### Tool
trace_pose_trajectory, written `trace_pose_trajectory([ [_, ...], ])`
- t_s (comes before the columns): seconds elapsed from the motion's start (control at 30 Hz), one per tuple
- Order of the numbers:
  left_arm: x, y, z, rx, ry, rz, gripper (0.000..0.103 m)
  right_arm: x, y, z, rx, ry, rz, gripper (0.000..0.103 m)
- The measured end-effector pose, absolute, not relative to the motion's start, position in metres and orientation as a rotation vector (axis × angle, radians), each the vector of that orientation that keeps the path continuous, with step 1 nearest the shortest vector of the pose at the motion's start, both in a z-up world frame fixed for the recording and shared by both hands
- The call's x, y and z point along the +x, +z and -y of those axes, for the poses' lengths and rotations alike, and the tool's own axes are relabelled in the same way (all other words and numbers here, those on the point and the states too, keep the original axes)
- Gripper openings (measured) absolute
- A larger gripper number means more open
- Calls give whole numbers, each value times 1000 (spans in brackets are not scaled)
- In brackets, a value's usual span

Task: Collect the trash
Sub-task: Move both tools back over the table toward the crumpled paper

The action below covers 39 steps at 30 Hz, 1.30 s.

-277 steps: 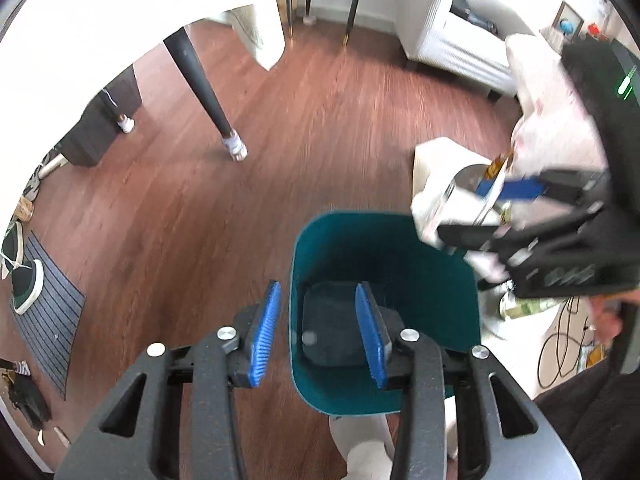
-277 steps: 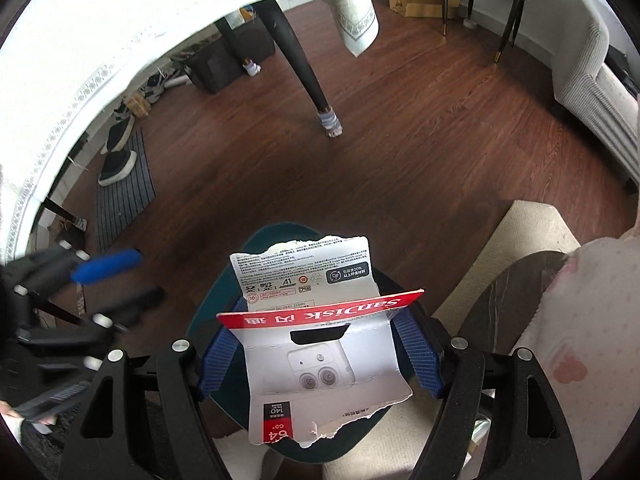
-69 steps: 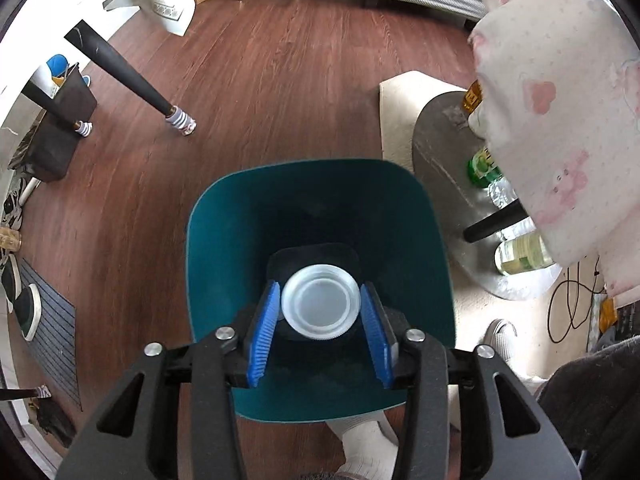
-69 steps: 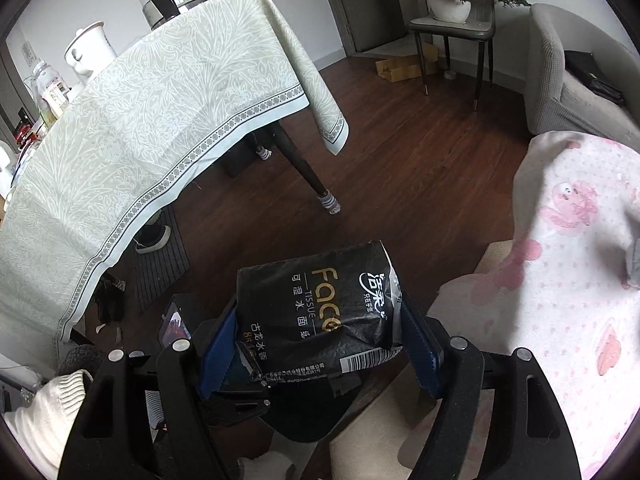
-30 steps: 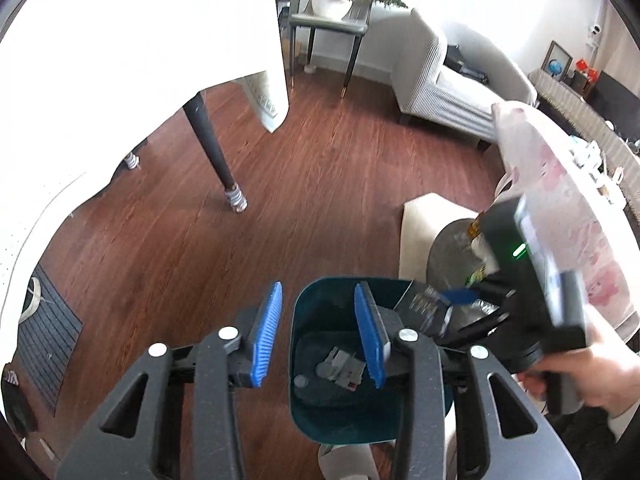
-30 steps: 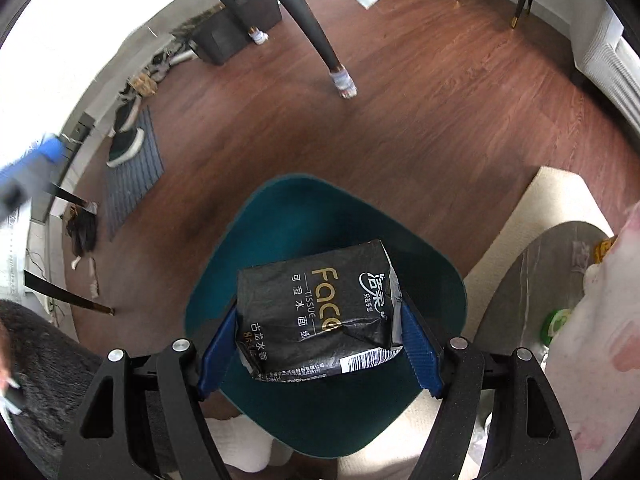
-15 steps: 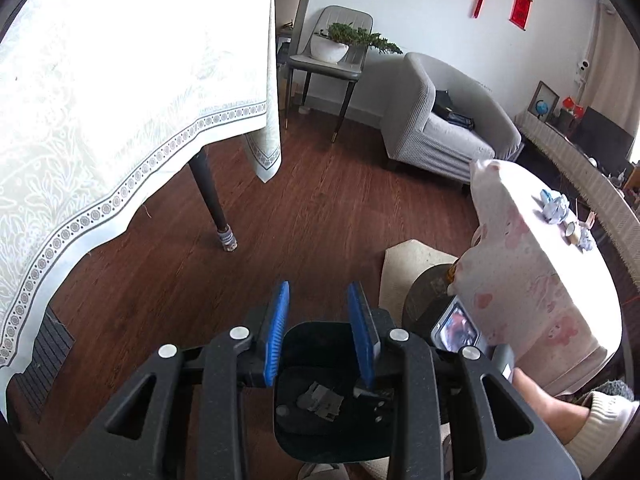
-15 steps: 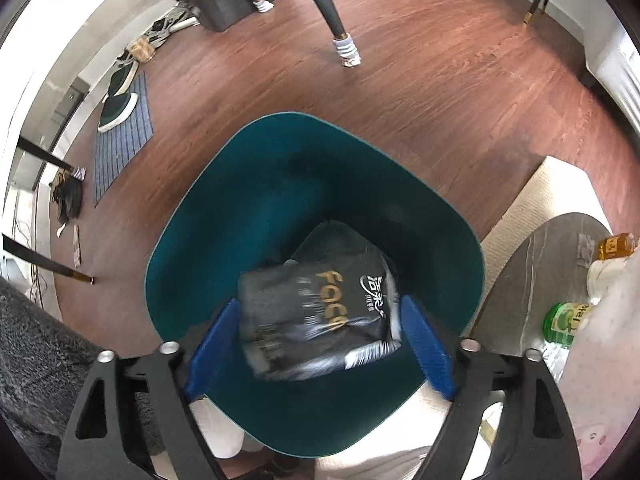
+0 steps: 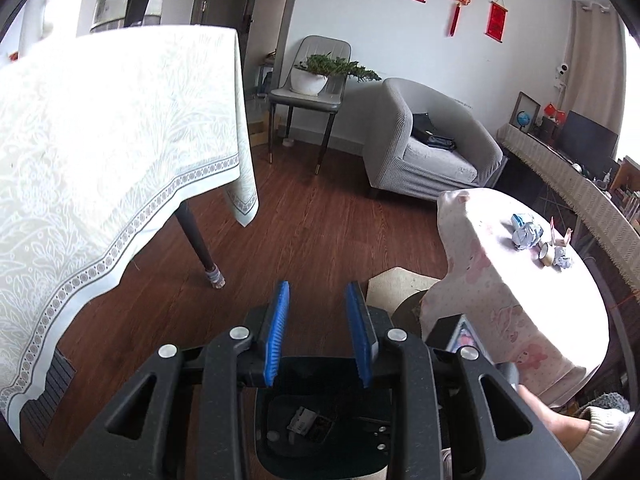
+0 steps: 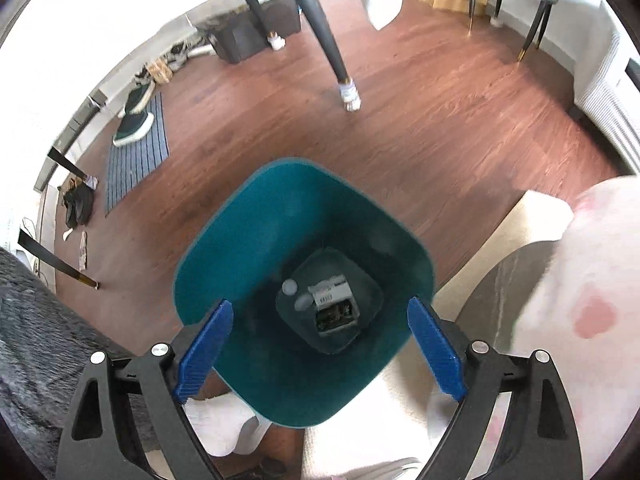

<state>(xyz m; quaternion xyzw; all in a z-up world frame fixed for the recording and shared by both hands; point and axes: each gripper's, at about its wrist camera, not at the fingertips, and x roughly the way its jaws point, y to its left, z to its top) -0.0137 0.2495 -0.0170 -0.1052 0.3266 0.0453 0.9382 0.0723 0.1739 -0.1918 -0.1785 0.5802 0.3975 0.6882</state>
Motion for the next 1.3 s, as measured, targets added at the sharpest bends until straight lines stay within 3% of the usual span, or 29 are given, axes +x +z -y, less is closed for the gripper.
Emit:
trace_pose_trajectory([
  [0.23,-9,-4,-230,-191,70,-638,34,76,-128,-149,-346,911,-1145,89],
  [0.3,-8,1,-225,-191,62,-629,36,78,-108,-140,-334,907,-1095,83],
  [0.5,-2,9,-204,-187,39,-611,45,81,-62,-105,-291,847,-976,80],
  [0.63,4,14,-186,-176,-2,-591,58,87,-40,-76,-267,788,-932,80],
  [0.8,14,14,-159,-148,-44,-597,60,98,-27,-32,-251,695,-897,80],
  [1.03,30,14,-123,-108,-101,-599,76,112,-15,30,-199,571,-865,80],
  [1.2,45,9,-101,-85,-135,-608,78,119,-11,66,-191,486,-844,80],
  [1.3,57,6,-86,-76,-165,-616,78,127,-9,88,-162,457,-839,85],
])
